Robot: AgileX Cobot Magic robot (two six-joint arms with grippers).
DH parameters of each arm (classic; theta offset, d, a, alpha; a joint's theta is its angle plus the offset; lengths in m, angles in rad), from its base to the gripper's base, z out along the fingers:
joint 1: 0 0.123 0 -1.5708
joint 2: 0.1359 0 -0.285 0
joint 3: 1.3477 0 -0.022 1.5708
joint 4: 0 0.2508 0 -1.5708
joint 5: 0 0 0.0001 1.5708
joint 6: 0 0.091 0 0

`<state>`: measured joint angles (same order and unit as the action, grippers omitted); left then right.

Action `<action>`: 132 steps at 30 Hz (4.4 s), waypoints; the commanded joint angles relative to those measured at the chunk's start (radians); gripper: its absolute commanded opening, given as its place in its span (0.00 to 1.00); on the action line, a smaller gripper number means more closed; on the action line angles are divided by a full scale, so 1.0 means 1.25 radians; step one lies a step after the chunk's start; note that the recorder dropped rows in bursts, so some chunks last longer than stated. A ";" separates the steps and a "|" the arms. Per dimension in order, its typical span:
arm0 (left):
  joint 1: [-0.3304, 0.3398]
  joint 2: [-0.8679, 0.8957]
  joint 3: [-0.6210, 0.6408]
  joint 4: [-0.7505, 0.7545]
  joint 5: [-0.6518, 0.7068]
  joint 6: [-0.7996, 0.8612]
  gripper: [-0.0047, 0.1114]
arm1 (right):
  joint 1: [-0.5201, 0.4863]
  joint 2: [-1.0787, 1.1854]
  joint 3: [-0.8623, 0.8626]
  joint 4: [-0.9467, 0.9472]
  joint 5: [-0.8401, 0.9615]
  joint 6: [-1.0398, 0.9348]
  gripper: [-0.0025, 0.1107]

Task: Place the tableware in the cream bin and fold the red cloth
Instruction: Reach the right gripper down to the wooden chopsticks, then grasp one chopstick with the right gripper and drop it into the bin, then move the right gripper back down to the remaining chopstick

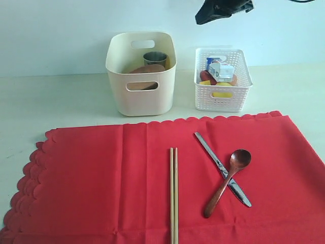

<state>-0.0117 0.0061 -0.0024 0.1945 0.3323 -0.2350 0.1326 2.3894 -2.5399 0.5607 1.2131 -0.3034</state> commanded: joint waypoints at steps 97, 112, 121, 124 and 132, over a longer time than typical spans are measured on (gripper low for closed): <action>0.002 -0.005 0.002 0.001 -0.005 -0.004 0.43 | 0.396 -0.446 0.952 -0.251 -0.243 0.064 0.02; 0.002 -0.005 0.002 0.001 -0.005 -0.004 0.43 | 0.384 -0.393 0.798 -0.263 -0.351 0.056 0.02; 0.002 -0.005 0.002 0.001 -0.005 -0.004 0.43 | 0.295 -0.391 0.584 -0.216 -0.468 -0.003 0.02; 0.002 -0.005 0.002 0.001 -0.005 -0.004 0.43 | 0.262 -0.384 0.577 -0.112 -0.586 -0.108 0.02; 0.002 -0.005 0.002 0.001 -0.005 -0.004 0.43 | 0.198 -0.287 0.575 0.473 -0.699 -0.719 0.02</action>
<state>-0.0117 0.0061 -0.0024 0.1945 0.3323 -0.2350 0.4091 1.9887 -1.8186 0.8610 0.3635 -0.9195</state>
